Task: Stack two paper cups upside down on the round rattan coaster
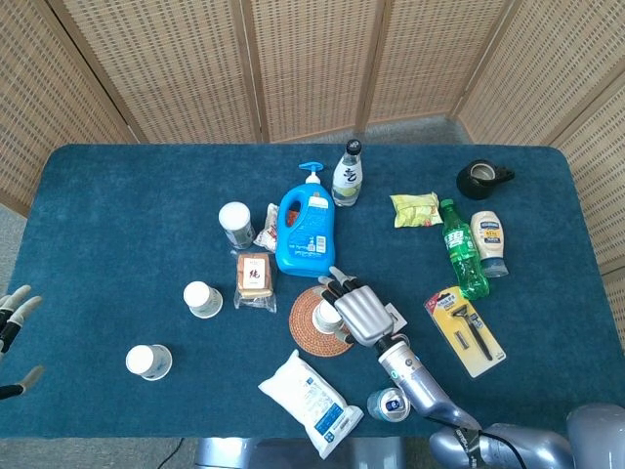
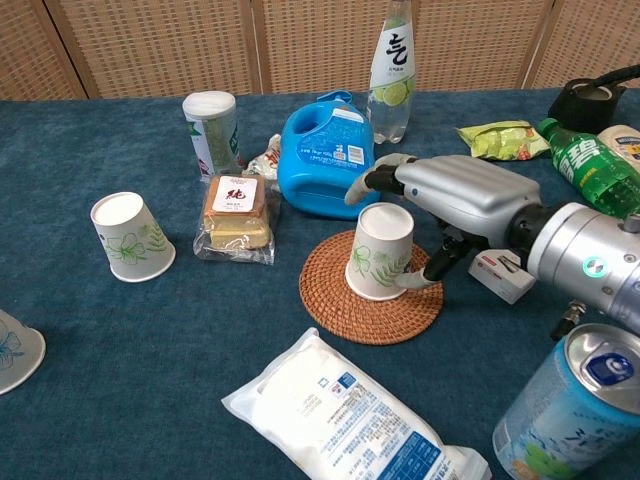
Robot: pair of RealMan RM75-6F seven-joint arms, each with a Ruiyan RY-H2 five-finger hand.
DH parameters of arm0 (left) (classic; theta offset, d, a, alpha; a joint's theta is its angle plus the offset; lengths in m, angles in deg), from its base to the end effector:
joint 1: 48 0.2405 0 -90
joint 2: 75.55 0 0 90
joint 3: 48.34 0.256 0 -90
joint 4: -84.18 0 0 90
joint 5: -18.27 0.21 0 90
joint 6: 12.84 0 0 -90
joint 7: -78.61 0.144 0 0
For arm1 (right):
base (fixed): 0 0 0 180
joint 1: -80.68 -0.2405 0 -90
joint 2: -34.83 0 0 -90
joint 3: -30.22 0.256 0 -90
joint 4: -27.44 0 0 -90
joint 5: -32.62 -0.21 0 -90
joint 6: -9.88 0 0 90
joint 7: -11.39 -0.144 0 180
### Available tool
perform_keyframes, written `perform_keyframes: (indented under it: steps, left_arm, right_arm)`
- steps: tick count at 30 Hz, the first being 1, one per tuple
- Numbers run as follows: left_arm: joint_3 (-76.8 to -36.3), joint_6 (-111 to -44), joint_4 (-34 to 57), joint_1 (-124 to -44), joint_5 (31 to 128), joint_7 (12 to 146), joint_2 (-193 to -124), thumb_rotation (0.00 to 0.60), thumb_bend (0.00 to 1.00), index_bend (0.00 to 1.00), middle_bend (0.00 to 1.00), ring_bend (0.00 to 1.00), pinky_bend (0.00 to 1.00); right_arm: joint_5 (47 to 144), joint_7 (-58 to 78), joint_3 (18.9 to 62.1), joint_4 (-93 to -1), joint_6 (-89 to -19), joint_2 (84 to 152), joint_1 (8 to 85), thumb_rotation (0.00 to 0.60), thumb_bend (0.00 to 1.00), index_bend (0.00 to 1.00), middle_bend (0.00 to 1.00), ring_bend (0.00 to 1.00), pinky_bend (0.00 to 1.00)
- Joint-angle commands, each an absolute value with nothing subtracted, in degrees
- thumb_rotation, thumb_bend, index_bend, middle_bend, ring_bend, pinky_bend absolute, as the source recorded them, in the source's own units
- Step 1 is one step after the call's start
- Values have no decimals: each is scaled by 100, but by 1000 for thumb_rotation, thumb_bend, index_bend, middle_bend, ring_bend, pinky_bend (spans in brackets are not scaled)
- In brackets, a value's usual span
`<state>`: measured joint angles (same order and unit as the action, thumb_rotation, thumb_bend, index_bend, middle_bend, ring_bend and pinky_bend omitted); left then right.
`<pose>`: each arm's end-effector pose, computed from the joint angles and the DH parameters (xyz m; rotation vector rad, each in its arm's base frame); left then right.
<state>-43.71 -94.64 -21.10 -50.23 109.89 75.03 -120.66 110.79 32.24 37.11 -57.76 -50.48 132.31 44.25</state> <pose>-0.2943 0.1357 0.2111 -1.5233 -1.0115 -0.7473 -0.1240 -0.2841 -0.0584 1.9757 -0.8741 1.0816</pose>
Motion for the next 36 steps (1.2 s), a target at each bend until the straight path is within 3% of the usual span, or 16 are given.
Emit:
perform_keyframes:
  steps: [1,7,18,24,36]
  left_arm:
    - [-4370,-9468,-2111,-5021,10990,7502,-12063,600,317,0,0,0,0]
    - [-4375,-9480,-2104,-5017,10977,7478,-12053,600,316,0,0,0,0]
    - [-4353,-9480,-2130,-5010,11018,7496,-12054,600,315,0,0,0,0]
    - [-4345,-9468,-2154,-5011,11024,7553,-12072,600,316,0,0,0,0]
    - [-4405,-9422,-2221,-5050,10891,7607,-12068,600,316,0,0,0,0]
  right_arm:
    - [11074,3246,3709,-5847,-5065,13195,4430,600,261,172,153,0,249]
    - [11164,3357,3786,-6192,-5210,12897,4435,600,271,161,140,0,246]
    - [11380,3054,4033,-6600,-5720,11655,4669,600,271,163,143,0,245]
    - [11424,2468,4198,-6406,-6279,11106,5006,600,225,167,150,0,245]
    - [11401,1424,4010,-5695,-7213,10440,5984,600,169,158,143,0,239]
